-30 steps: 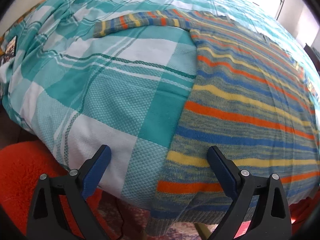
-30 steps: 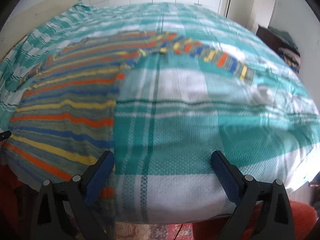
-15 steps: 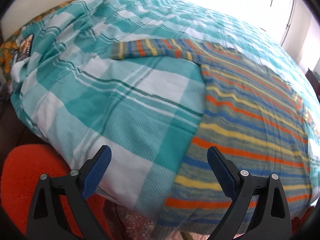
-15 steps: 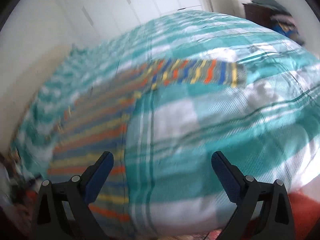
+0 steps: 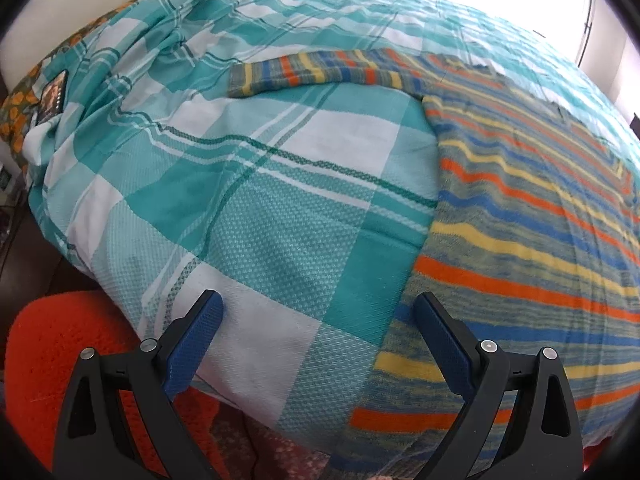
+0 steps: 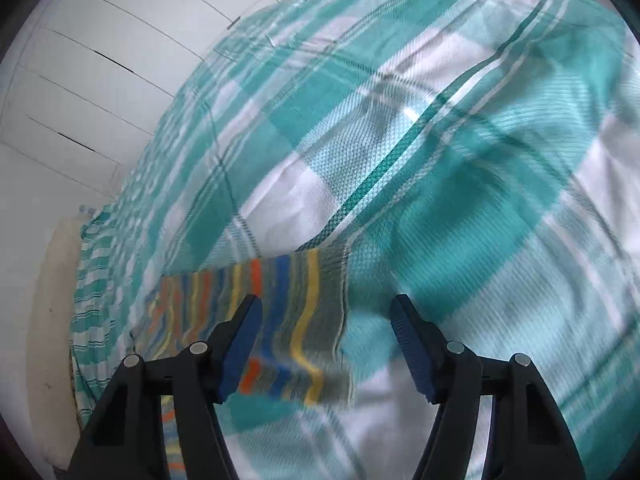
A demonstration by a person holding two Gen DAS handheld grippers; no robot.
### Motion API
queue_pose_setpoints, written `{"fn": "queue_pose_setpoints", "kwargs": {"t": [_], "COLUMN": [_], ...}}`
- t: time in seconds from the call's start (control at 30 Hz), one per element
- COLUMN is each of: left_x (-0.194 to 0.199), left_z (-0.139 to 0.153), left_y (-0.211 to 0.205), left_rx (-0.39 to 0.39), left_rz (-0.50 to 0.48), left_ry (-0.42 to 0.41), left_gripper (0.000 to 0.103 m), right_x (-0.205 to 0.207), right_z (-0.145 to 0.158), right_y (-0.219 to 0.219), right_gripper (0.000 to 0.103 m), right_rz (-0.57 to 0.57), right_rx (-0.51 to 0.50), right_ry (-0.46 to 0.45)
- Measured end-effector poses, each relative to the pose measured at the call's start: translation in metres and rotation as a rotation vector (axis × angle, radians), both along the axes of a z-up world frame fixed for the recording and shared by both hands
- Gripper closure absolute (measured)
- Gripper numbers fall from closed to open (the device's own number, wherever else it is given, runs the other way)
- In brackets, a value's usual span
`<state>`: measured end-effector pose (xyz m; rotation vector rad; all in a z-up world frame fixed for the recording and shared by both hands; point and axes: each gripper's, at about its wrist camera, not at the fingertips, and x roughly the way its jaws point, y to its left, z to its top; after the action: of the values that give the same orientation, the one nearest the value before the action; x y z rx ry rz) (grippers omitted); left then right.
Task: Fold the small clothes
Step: 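Grasp the side edge of the sweater body with the right gripper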
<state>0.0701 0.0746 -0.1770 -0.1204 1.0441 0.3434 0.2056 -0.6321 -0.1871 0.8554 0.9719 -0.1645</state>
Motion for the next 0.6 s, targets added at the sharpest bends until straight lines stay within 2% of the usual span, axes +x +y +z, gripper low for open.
{"fn": "queue_pose_setpoints", "kwargs": {"t": [0.07, 0.13, 0.17, 0.23, 0.33, 0.4, 0.5, 0.6], "left_x": [0.002, 0.004, 0.005, 0.007, 0.008, 0.007, 0.007, 0.008], "left_z": [-0.002, -0.004, -0.005, -0.005, -0.005, -0.005, -0.004, -0.003], "left_y": [-0.001, -0.002, -0.002, -0.002, -0.002, -0.002, -0.001, 0.001], "left_rx": [0.003, 0.0, -0.003, -0.009, -0.011, -0.015, -0.031, -0.051], "left_rz": [0.003, 0.009, 0.012, 0.015, 0.015, 0.012, 0.013, 0.012], "left_ry": [0.009, 0.014, 0.013, 0.011, 0.007, 0.004, -0.002, -0.011], "left_gripper": [0.006, 0.005, 0.005, 0.005, 0.005, 0.005, 0.005, 0.005], "right_x": [0.011, 0.018, 0.019, 0.018, 0.016, 0.02, 0.035, 0.063], "right_z": [-0.01, -0.013, -0.017, -0.017, 0.017, 0.055, 0.115, 0.165], "right_y": [0.002, 0.0, -0.004, -0.01, -0.003, 0.014, 0.063, 0.139], "right_gripper": [0.037, 0.067, 0.099, 0.1, 0.1, 0.1, 0.1, 0.1], "right_rz": [0.011, 0.019, 0.02, 0.013, 0.016, 0.045, 0.149, 0.292], "right_rx": [0.004, -0.017, 0.022, 0.062, -0.054, -0.127, -0.175, -0.172], "right_ry": [0.031, 0.036, 0.046, 0.035, -0.044, -0.135, -0.247, -0.317]}}
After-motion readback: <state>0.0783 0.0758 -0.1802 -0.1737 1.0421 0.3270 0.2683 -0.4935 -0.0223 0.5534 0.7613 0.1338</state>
